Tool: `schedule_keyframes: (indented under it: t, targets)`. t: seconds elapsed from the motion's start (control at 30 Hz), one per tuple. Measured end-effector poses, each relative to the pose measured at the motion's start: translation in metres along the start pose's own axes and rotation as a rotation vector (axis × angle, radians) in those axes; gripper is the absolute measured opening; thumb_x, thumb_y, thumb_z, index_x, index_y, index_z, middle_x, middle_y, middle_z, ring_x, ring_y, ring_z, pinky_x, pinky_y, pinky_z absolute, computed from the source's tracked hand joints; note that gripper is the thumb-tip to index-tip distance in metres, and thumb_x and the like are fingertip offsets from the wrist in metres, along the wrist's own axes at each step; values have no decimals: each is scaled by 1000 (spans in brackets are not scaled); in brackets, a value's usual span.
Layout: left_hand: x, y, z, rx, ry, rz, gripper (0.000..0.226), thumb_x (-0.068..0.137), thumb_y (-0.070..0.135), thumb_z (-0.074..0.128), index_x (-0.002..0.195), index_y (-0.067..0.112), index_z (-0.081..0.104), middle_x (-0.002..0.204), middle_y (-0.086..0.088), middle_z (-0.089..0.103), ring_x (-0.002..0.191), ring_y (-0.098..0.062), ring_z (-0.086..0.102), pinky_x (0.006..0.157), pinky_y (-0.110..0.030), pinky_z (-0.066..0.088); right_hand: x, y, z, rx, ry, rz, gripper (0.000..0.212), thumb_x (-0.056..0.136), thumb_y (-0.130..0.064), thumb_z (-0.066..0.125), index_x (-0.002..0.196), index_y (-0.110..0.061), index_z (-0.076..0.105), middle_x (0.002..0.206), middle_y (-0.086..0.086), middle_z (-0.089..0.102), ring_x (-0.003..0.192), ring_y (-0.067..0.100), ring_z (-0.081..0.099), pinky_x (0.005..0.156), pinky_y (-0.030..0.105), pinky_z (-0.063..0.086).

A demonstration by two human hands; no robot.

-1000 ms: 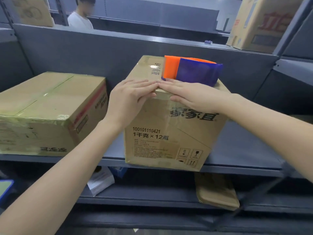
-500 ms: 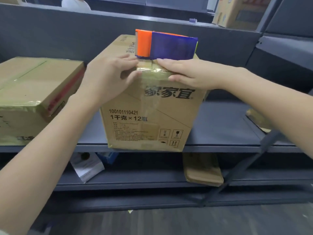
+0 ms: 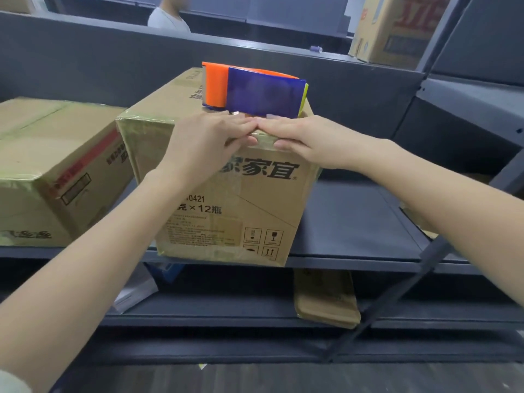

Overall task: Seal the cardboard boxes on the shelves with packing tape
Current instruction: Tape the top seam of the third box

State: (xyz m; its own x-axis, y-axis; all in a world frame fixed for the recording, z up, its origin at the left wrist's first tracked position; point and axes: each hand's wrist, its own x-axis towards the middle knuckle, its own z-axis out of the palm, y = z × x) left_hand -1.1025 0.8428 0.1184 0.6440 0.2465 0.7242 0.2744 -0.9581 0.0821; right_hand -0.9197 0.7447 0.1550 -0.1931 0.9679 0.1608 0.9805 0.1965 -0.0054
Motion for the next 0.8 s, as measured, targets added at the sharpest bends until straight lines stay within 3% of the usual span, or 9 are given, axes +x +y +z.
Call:
schedule_keyframes:
  t: [0.1, 0.17, 0.23, 0.33, 0.47, 0.67, 0.8]
  targets:
    - [2, 4, -2, 62, -20, -8, 26, 91, 21, 56, 109, 7, 69, 111, -10, 69, 106, -28, 63, 87, -46, 51, -9, 9, -7, 109, -25, 38, 45, 101, -23, 35, 146, -25, 30, 152, -7, 28, 140, 3, 17, 100, 4, 13]
    - [4, 10, -2, 93, -21, 3, 27, 92, 23, 53, 106, 5, 68, 110, -10, 69, 105, -28, 63, 83, -46, 51, -20, 19, -13, 174, -8, 90, 43, 101, -26, 36, 144, -28, 34, 152, -6, 28, 139, 1, 19, 104, 9, 15]
    - [10, 20, 1, 69, -43, 37, 33, 93, 27, 51, 114, 7, 66, 117, -9, 65, 111, -26, 61, 90, -43, 49, -31, 27, -17, 206, -6, 120, 42, 101, -24, 38, 142, -28, 36, 149, -9, 32, 138, -2, 18, 112, 17, 16]
    - [23, 39, 13, 21, -114, 42, 40, 95, 35, 45, 125, 13, 59, 121, -9, 64, 109, -30, 61, 87, -45, 49, -40, 32, -17, 205, -29, 132, 42, 100, -24, 38, 142, -27, 36, 144, -17, 32, 134, -7, 19, 114, 22, 18]
    - [28, 52, 30, 37, -69, -23, 38, 95, 35, 47, 124, 17, 61, 121, -6, 64, 112, -27, 59, 86, -43, 49, -42, 33, -14, 232, -3, 118, 41, 101, -24, 37, 142, -22, 38, 133, -25, 31, 130, -7, 23, 111, 17, 18]
    - [27, 54, 31, 3, -40, -72, 32, 92, 31, 54, 122, 20, 62, 125, -6, 60, 120, -26, 54, 93, -43, 47, -48, 41, -16, 416, -71, 102, 42, 102, -16, 36, 143, -19, 34, 141, -21, 29, 134, -8, 19, 109, 10, 13]
    - [30, 67, 32, -34, 12, -54, 29, 90, 24, 55, 116, 17, 66, 119, -6, 64, 114, -31, 57, 87, -46, 51, -53, 48, -19, 470, -80, 89, 43, 99, -7, 39, 142, -13, 35, 145, -14, 32, 132, -8, 24, 105, 2, 16]
